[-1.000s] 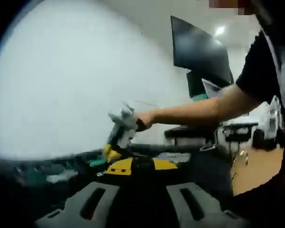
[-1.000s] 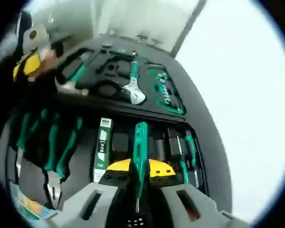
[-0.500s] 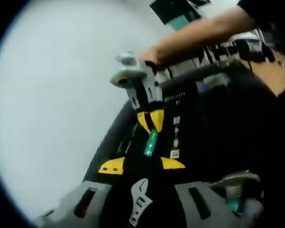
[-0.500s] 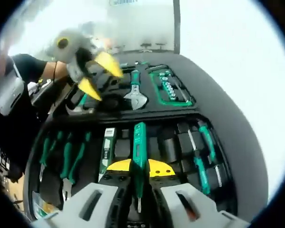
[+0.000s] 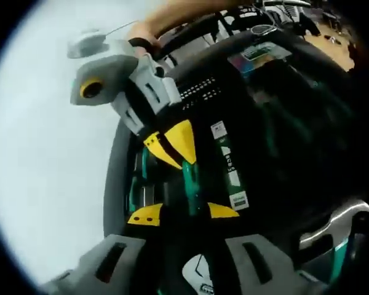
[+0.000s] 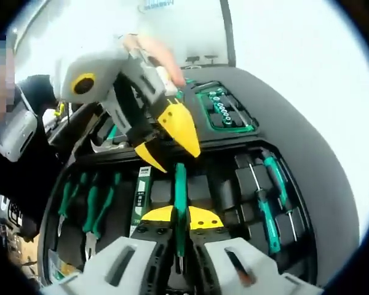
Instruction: Pick up the tools and put them into their designated positions in the toolbox.
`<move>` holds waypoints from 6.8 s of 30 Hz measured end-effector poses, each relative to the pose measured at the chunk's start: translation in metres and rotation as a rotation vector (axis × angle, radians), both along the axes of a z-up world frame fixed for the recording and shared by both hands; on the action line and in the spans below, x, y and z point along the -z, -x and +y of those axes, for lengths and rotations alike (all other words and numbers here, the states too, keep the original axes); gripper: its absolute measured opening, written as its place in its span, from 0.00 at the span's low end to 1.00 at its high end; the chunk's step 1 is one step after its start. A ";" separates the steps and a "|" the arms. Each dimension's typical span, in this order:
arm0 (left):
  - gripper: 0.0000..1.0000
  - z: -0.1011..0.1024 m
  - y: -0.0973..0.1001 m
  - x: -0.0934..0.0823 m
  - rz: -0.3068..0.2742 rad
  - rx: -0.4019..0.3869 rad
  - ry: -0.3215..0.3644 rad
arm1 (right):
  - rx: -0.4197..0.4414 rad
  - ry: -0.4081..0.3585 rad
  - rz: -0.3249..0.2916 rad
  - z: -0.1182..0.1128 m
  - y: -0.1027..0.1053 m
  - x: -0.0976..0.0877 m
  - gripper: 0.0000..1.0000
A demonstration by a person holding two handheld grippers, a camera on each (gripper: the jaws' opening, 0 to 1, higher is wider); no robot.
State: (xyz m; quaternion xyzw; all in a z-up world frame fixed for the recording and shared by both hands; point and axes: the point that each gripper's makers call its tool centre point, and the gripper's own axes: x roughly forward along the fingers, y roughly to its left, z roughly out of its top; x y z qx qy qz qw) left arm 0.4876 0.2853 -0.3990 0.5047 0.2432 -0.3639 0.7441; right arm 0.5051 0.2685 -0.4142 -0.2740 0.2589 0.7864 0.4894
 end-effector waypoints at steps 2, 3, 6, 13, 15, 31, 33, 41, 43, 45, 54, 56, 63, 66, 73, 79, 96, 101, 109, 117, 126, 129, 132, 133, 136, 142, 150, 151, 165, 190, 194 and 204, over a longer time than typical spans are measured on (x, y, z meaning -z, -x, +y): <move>0.26 0.002 0.000 0.002 0.028 -0.025 -0.010 | -0.005 0.011 -0.013 0.000 0.001 0.002 0.05; 0.25 0.003 0.000 0.003 0.040 -0.029 -0.018 | -0.005 0.021 -0.014 0.001 0.001 0.003 0.05; 0.24 0.003 0.003 0.004 0.040 -0.004 -0.081 | 0.029 0.063 0.017 0.000 0.002 0.004 0.05; 0.19 0.002 0.004 0.010 -0.019 -0.045 -0.116 | 0.108 0.068 0.130 0.000 0.007 0.006 0.05; 0.15 0.003 0.002 0.011 -0.078 -0.008 -0.194 | 0.121 0.066 0.146 -0.001 0.008 0.007 0.05; 0.10 0.000 0.001 0.011 -0.143 -0.055 -0.113 | -0.008 -0.155 -0.465 0.004 -0.004 -0.029 0.00; 0.10 0.000 0.001 0.011 -0.138 -0.062 -0.105 | -0.009 -0.154 -0.452 0.006 0.009 -0.026 0.00; 0.11 0.005 0.004 0.004 -0.144 -0.094 -0.058 | -0.079 -0.264 -0.577 0.019 -0.002 -0.013 0.00; 0.11 0.009 0.006 0.002 -0.137 -0.105 -0.023 | -0.056 -0.275 -0.518 0.016 -0.006 -0.013 0.00; 0.11 0.014 0.007 0.001 -0.124 -0.121 0.005 | -0.045 -0.291 -0.488 0.015 -0.006 -0.015 0.00; 0.17 -0.001 0.008 0.004 -0.093 -0.115 0.058 | 0.061 -0.274 -0.348 0.014 -0.002 -0.017 0.00; 0.19 -0.003 0.008 0.005 -0.094 -0.115 0.039 | 0.185 -0.261 -0.259 0.012 -0.004 -0.017 0.00; 0.14 -0.002 0.005 0.008 -0.139 -0.151 0.062 | 0.728 -0.291 -0.391 -0.012 -0.031 -0.035 0.00; 0.11 -0.003 0.003 0.009 -0.182 -0.158 0.049 | 0.852 -0.308 -0.414 -0.017 -0.025 -0.037 0.00; 0.15 -0.001 0.003 0.002 -0.217 -0.153 0.037 | 0.809 -0.289 -0.605 -0.015 -0.010 -0.022 0.00; 0.12 0.003 -0.006 -0.015 -0.183 -0.213 0.216 | 1.022 -0.273 -0.413 -0.021 -0.059 -0.020 0.00; 0.04 -0.008 -0.010 -0.001 -0.183 -0.275 0.287 | 1.033 -0.371 -0.490 0.002 -0.017 -0.020 0.00; 0.04 -0.010 -0.017 0.000 -0.203 -0.267 0.327 | 1.040 -0.392 -0.531 -0.001 -0.026 -0.022 0.00; 0.03 -0.020 -0.020 0.001 -0.229 -0.254 0.333 | 1.051 -0.395 -0.517 0.000 -0.029 -0.022 0.00; 0.01 -0.008 -0.027 0.000 -0.255 -0.305 0.306 | 1.104 -0.390 -0.444 0.003 -0.039 -0.022 0.00; 0.03 -0.003 -0.021 -0.018 -0.288 -0.305 0.368 | 0.663 -0.372 -0.634 0.011 -0.020 -0.048 0.00; 0.07 0.014 0.000 -0.046 -0.303 -0.292 0.458 | 0.517 -0.328 -0.702 -0.006 -0.015 -0.075 0.00; 0.07 0.029 0.006 -0.061 -0.321 -0.300 0.494 | 0.373 -0.284 -0.704 -0.010 -0.013 -0.079 0.00; 0.07 0.033 0.007 -0.061 -0.294 -0.324 0.535 | 0.355 -0.237 -0.684 -0.012 -0.010 -0.071 0.03; 0.08 0.038 0.010 -0.046 -0.276 -0.314 0.434 | 0.081 -0.096 -0.877 -0.011 0.003 -0.036 0.10; 0.13 0.029 0.016 -0.032 -0.255 -0.311 0.420 | -0.061 0.005 -0.955 -0.002 0.001 -0.006 0.11; 0.15 0.026 0.013 -0.029 -0.246 -0.295 0.415 | -0.121 -0.039 -1.137 0.005 -0.004 0.000 0.10; 0.15 0.026 0.013 -0.029 -0.245 -0.293 0.413 | -0.062 -0.050 -1.088 0.004 -0.005 -0.001 0.09; 0.15 0.019 0.012 -0.019 -0.214 -0.245 0.377 | 0.065 0.002 -0.567 -0.004 0.002 -0.015 0.08; 0.04 0.009 -0.004 -0.029 -0.255 -0.360 0.462 | -0.002 0.237 -0.162 -0.004 0.008 0.000 0.08; 0.04 -0.009 0.002 -0.042 -0.257 -0.409 0.594 | 0.008 0.274 -0.043 -0.004 0.007 0.002 0.09; 0.03 -0.018 -0.018 -0.015 -0.125 -0.590 0.633 | 0.003 0.265 0.062 -0.006 0.008 0.004 0.09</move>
